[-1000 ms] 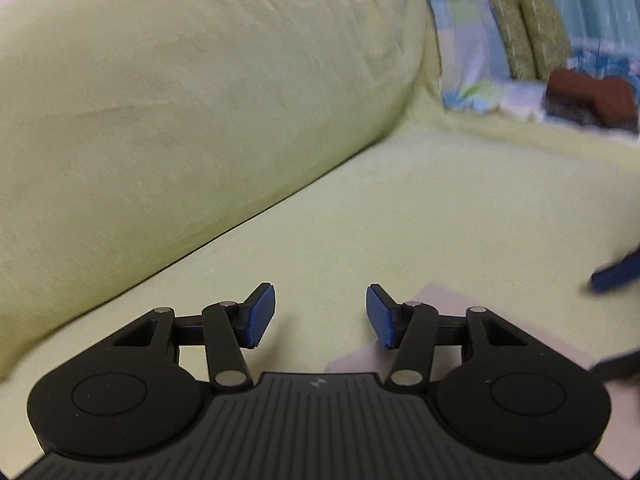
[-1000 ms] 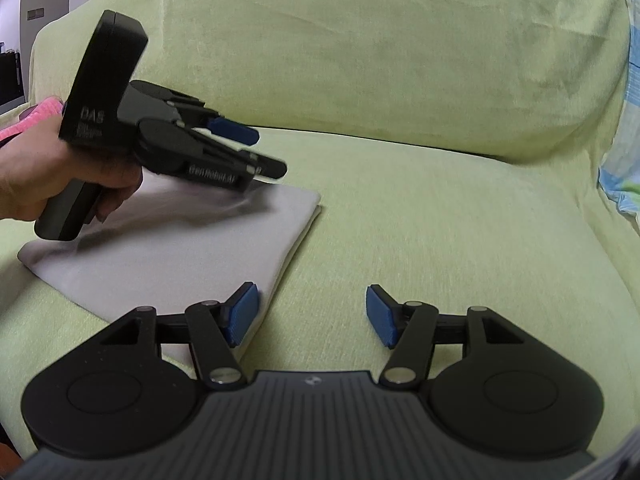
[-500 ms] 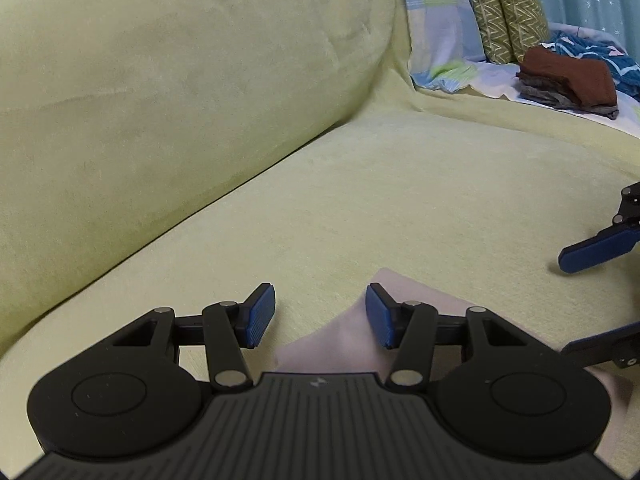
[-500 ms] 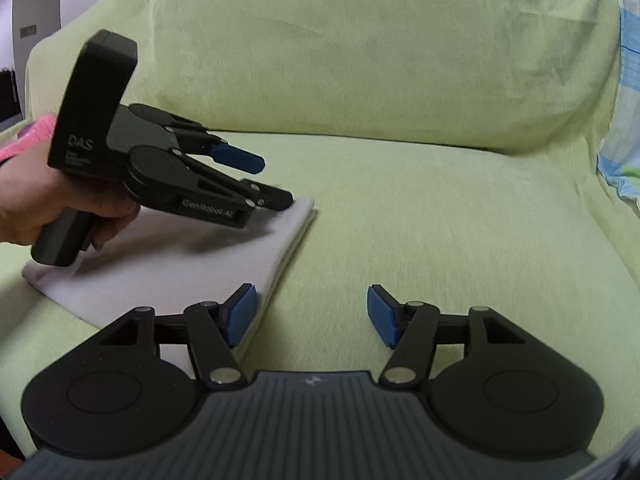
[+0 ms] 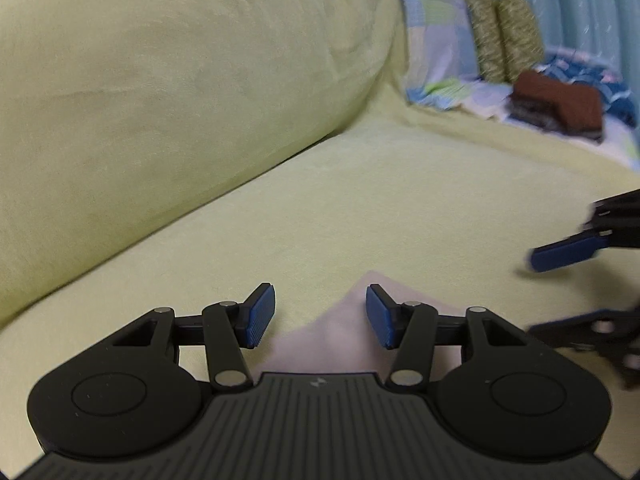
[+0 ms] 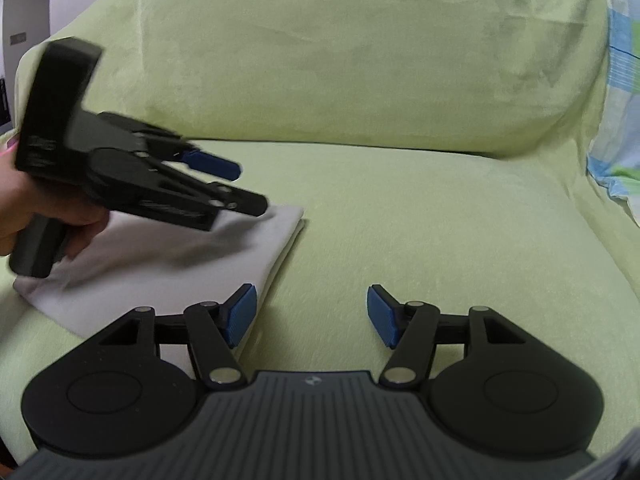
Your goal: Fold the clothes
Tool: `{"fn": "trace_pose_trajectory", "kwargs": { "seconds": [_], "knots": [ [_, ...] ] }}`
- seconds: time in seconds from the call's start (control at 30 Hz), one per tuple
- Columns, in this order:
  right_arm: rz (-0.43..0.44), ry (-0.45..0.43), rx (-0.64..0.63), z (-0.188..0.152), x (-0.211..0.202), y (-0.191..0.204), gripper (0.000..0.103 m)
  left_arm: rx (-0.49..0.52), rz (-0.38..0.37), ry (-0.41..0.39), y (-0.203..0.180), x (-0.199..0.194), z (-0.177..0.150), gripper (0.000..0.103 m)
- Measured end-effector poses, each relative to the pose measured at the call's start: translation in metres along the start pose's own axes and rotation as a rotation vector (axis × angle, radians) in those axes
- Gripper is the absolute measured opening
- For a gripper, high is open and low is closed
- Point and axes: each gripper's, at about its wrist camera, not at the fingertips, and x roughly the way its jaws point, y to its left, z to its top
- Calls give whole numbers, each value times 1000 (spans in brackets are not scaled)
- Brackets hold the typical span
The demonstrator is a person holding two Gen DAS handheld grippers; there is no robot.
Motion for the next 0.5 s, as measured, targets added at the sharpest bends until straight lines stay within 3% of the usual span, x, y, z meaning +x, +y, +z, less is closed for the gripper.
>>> {"fn": "trace_pose_trajectory", "kwargs": {
  "seconds": [0.13, 0.4, 0.5],
  "knots": [
    [-28, 31, 1, -1, 6, -3, 57, 99, -20, 37, -19, -5, -10, 56],
    [8, -31, -3, 3, -4, -3, 57, 103, -52, 10, -30, -33, -17, 56],
    [16, 26, -21, -2, 6, 2, 57, 133, -53, 25, -38, -32, -22, 56]
  ]
}}
